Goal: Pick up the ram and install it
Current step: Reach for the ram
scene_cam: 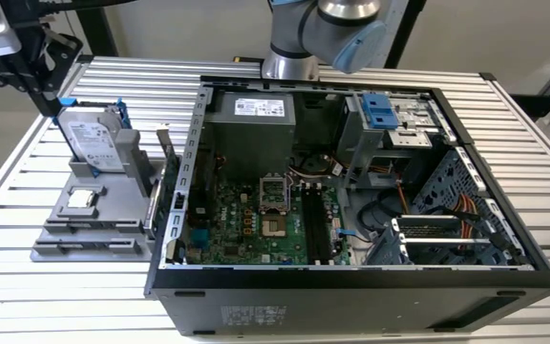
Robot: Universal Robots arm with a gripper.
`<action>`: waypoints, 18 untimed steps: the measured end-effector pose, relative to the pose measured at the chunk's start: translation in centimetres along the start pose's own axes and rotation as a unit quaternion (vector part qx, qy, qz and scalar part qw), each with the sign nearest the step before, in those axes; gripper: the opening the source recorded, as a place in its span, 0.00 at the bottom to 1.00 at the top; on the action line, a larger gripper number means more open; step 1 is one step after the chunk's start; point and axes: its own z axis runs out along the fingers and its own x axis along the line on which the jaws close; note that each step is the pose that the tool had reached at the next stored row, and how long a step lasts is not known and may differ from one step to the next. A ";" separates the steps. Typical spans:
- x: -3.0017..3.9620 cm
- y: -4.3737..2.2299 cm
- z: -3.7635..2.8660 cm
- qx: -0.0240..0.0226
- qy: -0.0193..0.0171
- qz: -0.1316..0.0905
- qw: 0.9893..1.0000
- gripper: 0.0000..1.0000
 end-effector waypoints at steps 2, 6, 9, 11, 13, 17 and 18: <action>-0.02 -0.17 -0.01 0.000 0.000 0.000 1.000 0.00; -0.04 -0.56 -0.02 0.000 0.001 0.000 1.000 0.00; -0.07 -0.85 -0.04 0.000 0.001 0.000 1.000 0.00; -0.09 -1.04 -0.05 0.000 0.002 0.000 1.000 0.00; -0.11 -1.23 -0.06 0.000 0.002 0.000 1.000 0.00; -0.13 -1.47 -0.07 0.000 0.003 -0.002 1.000 0.00; -0.13 -1.48 -0.07 0.000 0.003 -0.005 1.000 0.00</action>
